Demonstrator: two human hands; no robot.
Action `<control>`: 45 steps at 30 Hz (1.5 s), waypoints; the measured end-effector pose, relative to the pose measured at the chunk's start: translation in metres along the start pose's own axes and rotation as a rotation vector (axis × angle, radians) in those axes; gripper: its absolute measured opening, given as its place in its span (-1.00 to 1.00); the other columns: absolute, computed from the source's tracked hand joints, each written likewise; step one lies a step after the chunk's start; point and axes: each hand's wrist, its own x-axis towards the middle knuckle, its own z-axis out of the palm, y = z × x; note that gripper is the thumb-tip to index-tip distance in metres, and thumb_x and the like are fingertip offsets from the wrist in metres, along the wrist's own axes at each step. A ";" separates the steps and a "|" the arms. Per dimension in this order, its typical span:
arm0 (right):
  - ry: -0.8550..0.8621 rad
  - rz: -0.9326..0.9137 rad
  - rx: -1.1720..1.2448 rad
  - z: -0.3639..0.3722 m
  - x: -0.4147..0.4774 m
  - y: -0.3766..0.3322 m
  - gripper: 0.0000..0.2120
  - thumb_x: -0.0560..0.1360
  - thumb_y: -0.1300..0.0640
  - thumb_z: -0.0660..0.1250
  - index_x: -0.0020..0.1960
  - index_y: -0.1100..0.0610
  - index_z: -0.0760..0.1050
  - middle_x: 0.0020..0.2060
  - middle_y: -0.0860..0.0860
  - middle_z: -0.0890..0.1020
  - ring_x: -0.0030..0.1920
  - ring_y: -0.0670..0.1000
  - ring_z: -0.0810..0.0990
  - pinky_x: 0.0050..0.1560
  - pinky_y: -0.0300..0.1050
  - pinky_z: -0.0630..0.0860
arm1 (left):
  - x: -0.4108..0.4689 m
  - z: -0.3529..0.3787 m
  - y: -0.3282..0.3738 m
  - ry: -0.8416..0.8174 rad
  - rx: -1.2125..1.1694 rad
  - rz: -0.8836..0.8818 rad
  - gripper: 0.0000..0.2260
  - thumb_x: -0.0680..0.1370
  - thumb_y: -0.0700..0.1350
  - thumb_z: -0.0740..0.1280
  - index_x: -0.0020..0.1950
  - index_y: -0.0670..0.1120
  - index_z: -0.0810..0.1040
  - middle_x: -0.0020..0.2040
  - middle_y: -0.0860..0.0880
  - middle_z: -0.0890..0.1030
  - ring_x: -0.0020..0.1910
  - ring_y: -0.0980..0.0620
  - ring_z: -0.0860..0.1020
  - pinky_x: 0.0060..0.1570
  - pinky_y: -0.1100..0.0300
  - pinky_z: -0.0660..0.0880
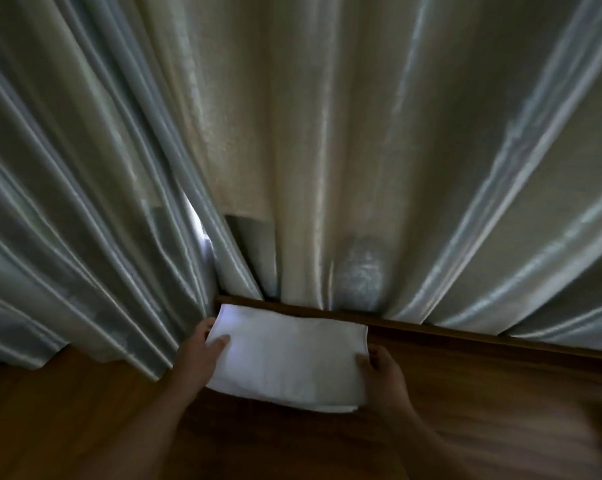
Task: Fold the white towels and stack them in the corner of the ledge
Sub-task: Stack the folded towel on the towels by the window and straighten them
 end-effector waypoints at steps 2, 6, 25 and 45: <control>0.018 0.028 -0.015 0.015 0.015 -0.001 -0.86 0.61 0.03 0.26 0.12 0.03 0.50 -0.01 -0.01 0.64 -0.02 0.02 0.61 0.08 0.15 0.58 | 0.017 0.000 -0.010 -0.007 0.017 -0.030 -0.64 0.57 -0.07 0.32 0.35 -0.08 0.43 0.10 -0.08 0.55 0.01 -0.07 0.50 -0.10 0.07 0.40; -0.014 0.156 -0.270 0.033 0.036 0.018 -0.62 0.59 -0.01 0.28 0.33 0.13 0.37 0.06 0.02 0.54 -0.03 0.01 0.50 0.00 -0.04 0.49 | 0.036 0.013 -0.042 -0.056 0.153 -0.123 -0.48 0.58 -0.14 0.29 0.52 -0.13 0.23 0.43 -0.24 0.40 0.34 -0.26 0.41 0.27 -0.07 0.37; 0.208 0.173 -0.425 0.090 0.033 0.018 -0.18 0.51 -0.37 0.11 0.59 -0.07 -0.16 0.57 0.10 0.08 0.55 0.24 0.06 0.46 0.31 0.17 | 0.056 0.052 -0.062 -0.007 0.355 0.027 -0.41 0.56 0.07 0.29 0.52 -0.09 0.21 0.41 -0.23 0.39 0.33 -0.26 0.43 0.25 -0.13 0.42; -0.063 0.217 0.143 0.030 0.012 0.027 -0.52 0.45 -0.02 0.48 0.30 0.06 0.42 0.06 0.01 0.62 0.02 0.04 0.63 -0.11 -0.02 0.62 | 0.023 0.029 -0.058 -0.316 -0.132 -0.409 -0.43 0.42 0.01 0.49 0.37 -0.05 0.40 0.13 -0.11 0.52 0.09 -0.17 0.49 0.09 -0.08 0.46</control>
